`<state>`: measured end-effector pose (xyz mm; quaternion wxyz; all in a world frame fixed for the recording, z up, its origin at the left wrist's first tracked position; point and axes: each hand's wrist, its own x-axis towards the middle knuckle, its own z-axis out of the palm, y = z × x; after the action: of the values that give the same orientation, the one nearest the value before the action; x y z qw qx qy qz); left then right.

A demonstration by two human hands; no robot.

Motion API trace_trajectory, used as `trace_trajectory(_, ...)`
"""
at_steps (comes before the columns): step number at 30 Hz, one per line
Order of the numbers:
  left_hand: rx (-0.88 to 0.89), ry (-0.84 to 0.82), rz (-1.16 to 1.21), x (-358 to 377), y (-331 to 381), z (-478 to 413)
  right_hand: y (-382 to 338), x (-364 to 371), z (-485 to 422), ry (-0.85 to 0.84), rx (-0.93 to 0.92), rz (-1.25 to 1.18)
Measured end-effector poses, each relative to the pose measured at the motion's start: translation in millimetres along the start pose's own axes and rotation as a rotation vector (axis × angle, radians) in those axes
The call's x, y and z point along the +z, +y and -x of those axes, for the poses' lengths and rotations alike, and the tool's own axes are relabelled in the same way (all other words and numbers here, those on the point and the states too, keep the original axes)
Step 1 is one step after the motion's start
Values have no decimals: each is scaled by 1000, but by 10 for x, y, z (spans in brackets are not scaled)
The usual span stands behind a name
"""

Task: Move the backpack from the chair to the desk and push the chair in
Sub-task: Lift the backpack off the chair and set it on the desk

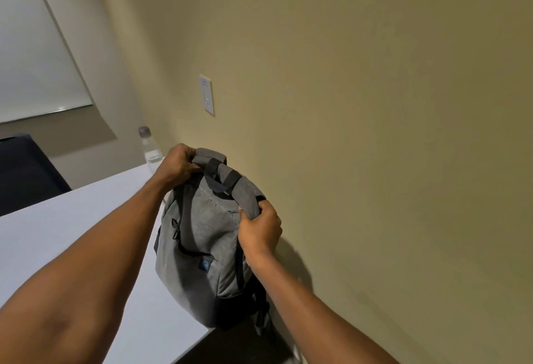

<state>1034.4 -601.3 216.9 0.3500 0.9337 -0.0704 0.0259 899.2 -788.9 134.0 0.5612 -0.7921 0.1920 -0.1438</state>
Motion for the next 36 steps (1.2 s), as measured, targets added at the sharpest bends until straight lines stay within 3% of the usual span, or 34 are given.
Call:
trace_trajectory(11, -88, 155, 169, 495, -96, -269, -33, 152, -513, 79, 43, 74)
trace_trajectory(22, -89, -25, 50, 900, -319, 183, 10, 54, -731, 149, 141, -13)
trace_trajectory(28, -90, -226, -41, 937, -354, 444, 89, -27, -600, 72, 99, -47)
trace_trajectory(36, -8, -268, -102, 895, -257, 852, 86, -226, -231, 21, 86, -23)
